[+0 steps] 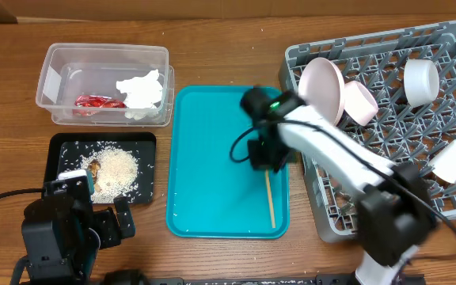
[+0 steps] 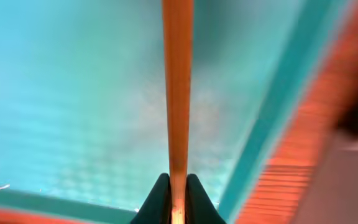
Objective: Sort waste into correct bins and load items into the dishwasher
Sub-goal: 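Lift the chopstick upright and carry it toward the rack, then insert the chopstick upright into the rack and release it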
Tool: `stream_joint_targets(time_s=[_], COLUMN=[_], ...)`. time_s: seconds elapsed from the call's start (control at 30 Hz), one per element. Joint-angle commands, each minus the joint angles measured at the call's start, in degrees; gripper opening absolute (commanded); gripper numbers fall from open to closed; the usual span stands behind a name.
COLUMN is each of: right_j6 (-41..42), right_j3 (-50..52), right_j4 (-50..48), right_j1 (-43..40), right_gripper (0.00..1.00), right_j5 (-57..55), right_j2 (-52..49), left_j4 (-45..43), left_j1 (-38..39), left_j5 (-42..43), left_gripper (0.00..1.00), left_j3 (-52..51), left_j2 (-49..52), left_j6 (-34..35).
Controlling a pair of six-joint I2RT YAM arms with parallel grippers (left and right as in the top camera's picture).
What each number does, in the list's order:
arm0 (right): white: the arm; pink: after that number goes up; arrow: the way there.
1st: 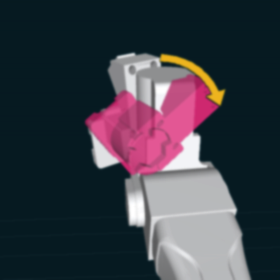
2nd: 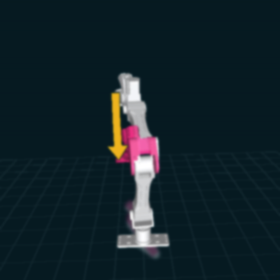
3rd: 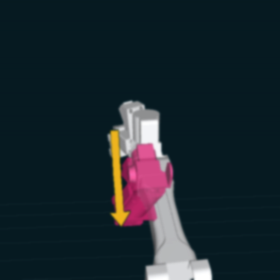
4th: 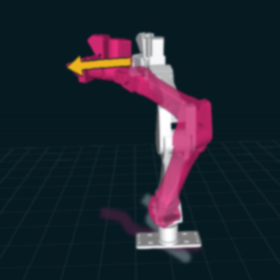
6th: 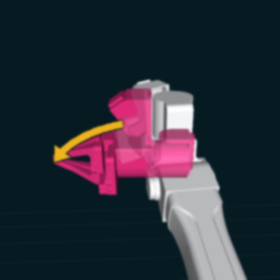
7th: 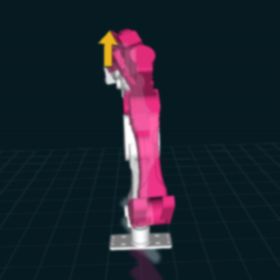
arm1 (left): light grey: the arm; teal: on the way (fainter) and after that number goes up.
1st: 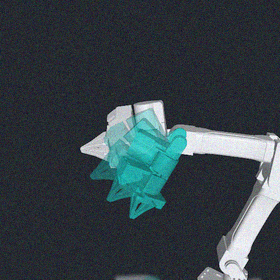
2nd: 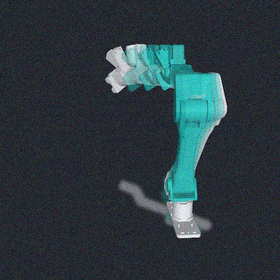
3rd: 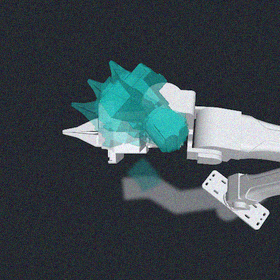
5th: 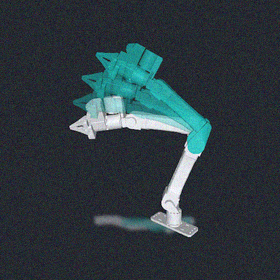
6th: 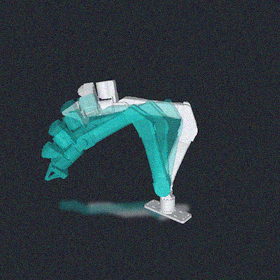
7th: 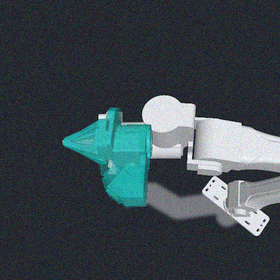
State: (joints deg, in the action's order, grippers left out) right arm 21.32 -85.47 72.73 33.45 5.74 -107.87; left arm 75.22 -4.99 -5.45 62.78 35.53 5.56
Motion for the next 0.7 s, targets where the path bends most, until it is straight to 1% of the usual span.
stream_joint_targets(time_s=[0.0,0.07,0.13,0.3,0.43,0.67], right_j6=[-11.37,-15.69,-18.10,-23.17,-24.39,-24.39], right_j3=[-4.81,-4.94,-4.94,-4.24,-2.45,3.17], right_j4=[1.84,2.64,4.02,7.72,8.61,5.38], right_j1=[-3.74,-5.92,-7.98,-12.26,-14.21,-15.54], right_gripper=[0.04,0.04,0.04,0.04,0.04,0.04], right_j5=[-7.41,-9.92,-12.63,-13.44,-13.46,-13.46], right_j2=[8.50,10.62,11.56,10.95,10.23,10.12], left_j4=[-0.07,-0.07,-0.07,-0.07,-0.07,-0.07], left_j1=[-0.22,-0.22,-0.22,-0.22,-0.22,-0.22], left_j5=[-0.66,-0.66,-0.66,-0.66,-0.66,-0.66], left_gripper=[1.00,1.00,1.00,1.00,1.00,1.00], left_j3=[0.28,0.28,0.28,0.28,0.28,0.28], left_j2=[0.13,0.13,0.13,0.13,0.13,0.13], left_j6=[-0.24,-0.24,-0.24,-0.24,-0.24,-0.24])
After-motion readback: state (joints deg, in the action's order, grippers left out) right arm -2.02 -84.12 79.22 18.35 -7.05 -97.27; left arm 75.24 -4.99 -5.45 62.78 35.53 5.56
